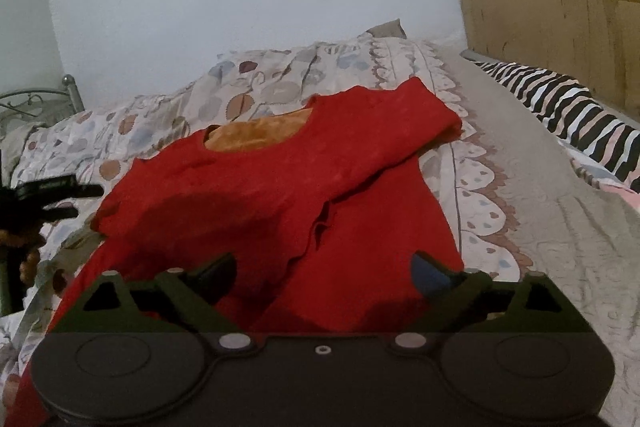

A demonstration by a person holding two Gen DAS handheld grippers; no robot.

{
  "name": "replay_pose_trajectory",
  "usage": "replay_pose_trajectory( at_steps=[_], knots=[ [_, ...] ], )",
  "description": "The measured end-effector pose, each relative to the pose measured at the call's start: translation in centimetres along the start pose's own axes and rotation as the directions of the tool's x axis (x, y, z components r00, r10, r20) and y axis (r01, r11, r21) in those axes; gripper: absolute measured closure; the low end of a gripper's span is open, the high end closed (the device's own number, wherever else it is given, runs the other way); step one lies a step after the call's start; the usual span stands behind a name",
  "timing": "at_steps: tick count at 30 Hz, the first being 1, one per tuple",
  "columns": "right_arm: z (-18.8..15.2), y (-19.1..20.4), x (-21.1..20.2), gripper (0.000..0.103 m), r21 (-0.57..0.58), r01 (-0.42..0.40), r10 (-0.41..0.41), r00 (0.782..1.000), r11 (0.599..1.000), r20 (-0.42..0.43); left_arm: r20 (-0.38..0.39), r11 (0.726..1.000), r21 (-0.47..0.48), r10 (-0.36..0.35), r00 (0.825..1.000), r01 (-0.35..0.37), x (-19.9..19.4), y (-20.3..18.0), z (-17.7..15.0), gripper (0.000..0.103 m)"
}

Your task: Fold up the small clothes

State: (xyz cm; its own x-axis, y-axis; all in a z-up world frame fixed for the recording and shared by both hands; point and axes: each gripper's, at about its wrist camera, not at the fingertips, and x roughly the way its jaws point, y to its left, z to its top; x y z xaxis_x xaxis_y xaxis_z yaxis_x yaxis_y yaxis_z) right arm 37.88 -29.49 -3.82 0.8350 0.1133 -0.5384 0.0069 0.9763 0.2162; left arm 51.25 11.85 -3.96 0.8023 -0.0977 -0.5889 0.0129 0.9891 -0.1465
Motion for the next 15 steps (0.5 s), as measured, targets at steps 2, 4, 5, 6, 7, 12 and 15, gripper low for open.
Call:
replay_pose_trajectory(
  at_steps=[2, 4, 5, 6, 7, 12, 15],
  knots=[
    [-0.1, -0.2, -0.8, 0.001, 0.008, -0.012, 0.012, 1.0, 1.0, -0.009, -0.003, 1.0, 0.021, 0.018, 1.0, -0.018, -2.3, -0.1, -1.3, 0.001],
    [-0.4, -0.4, -1.8, 0.001, 0.003, -0.012, 0.012, 1.0, 1.0, -0.014, -0.006, 1.0, 0.022, 0.012, 1.0, -0.011, -4.6, -0.4, -2.9, 0.001],
    [-0.6, -0.5, -2.4, 0.001, -0.003, -0.008, 0.008, 1.0, 1.0, -0.019, -0.019, 1.0, 0.022, 0.001, 1.0, -0.001, -5.7, -0.5, -3.7, 0.001],
    [-0.8, -0.6, -3.1, 0.001, -0.01, -0.004, 0.004, 1.0, 1.0, -0.024, -0.034, 1.0, 0.023, -0.013, 0.999, 0.013, -6.8, -0.6, -4.6, 0.001],
    [-1.1, -0.8, -3.9, 0.001, -0.016, -0.002, 0.001, 1.0, 1.0, -0.026, -0.051, 0.999, 0.023, -0.026, 0.998, 0.027, -7.8, -0.7, -5.5, 0.0],
    [-2.9, -1.8, -7.9, 0.001, -0.048, 0.058, -0.06, 0.998, 0.997, -0.036, -0.112, 0.995, 0.058, -0.069, 0.991, 0.076, -12.3, -1.8, -10.0, 0.0],
    [-4.3, -3.0, -9.9, 0.001, -0.043, 0.093, -0.095, 0.994, 0.995, -0.056, -0.145, 0.993, 0.094, -0.057, 0.988, 0.071, -13.9, -2.7, -12.0, 0.0]
  ],
)
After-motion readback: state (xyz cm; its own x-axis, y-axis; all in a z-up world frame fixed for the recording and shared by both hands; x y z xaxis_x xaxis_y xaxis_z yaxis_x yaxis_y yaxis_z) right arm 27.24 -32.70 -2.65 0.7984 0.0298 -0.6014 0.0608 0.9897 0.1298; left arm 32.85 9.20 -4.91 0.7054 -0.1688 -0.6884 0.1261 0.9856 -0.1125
